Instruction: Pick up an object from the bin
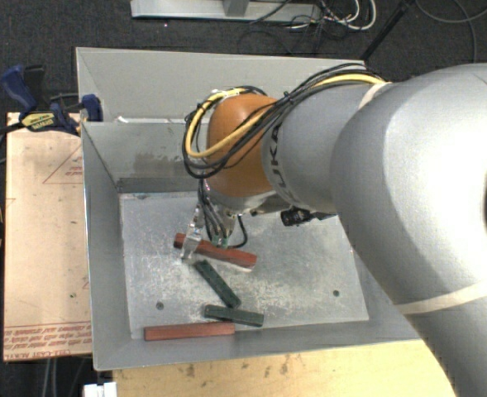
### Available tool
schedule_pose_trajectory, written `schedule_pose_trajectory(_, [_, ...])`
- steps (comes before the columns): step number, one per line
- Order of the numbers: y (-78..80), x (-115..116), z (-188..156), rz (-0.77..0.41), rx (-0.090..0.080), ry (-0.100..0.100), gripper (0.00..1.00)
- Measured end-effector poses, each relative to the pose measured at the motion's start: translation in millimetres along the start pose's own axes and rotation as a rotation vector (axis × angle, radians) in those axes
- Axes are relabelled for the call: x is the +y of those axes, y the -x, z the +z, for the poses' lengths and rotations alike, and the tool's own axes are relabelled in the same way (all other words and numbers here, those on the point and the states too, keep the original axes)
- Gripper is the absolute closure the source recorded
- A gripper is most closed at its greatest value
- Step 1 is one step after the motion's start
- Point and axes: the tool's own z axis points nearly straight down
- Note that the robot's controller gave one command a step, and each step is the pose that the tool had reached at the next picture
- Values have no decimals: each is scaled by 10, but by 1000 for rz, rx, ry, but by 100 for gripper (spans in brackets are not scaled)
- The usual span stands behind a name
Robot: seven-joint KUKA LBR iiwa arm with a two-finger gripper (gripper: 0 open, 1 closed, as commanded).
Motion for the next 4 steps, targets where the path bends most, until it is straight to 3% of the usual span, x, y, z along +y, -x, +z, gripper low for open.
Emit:
schedule_pose_trajectory(2, [7, 2, -28, 0, 4, -3, 100])
schedule_pose_trajectory(3, [-156, -356, -345, 110, 14, -9, 100])
schedule_pose_trajectory(4, [133, -275, -1885, 34, 8, -7, 100])
